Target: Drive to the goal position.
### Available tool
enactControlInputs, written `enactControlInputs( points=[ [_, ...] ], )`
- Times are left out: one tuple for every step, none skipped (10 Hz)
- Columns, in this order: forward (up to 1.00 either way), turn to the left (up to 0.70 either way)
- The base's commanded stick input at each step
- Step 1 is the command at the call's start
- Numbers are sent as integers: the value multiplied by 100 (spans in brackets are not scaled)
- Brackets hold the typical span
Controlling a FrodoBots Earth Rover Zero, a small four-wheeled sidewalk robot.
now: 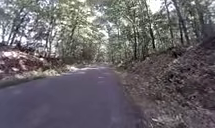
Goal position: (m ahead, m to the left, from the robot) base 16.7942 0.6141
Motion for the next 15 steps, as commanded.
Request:
enactControlInputs(
  points=[
    [70,0],
    [70,0],
    [70,0],
    [70,0],
    [70,0],
    [70,0],
    [70,0],
    [70,0],
    [70,0],
    [70,0],
    [70,0],
    [70,0],
    [70,0],
    [70,0],
    [70,0]
  ],
)
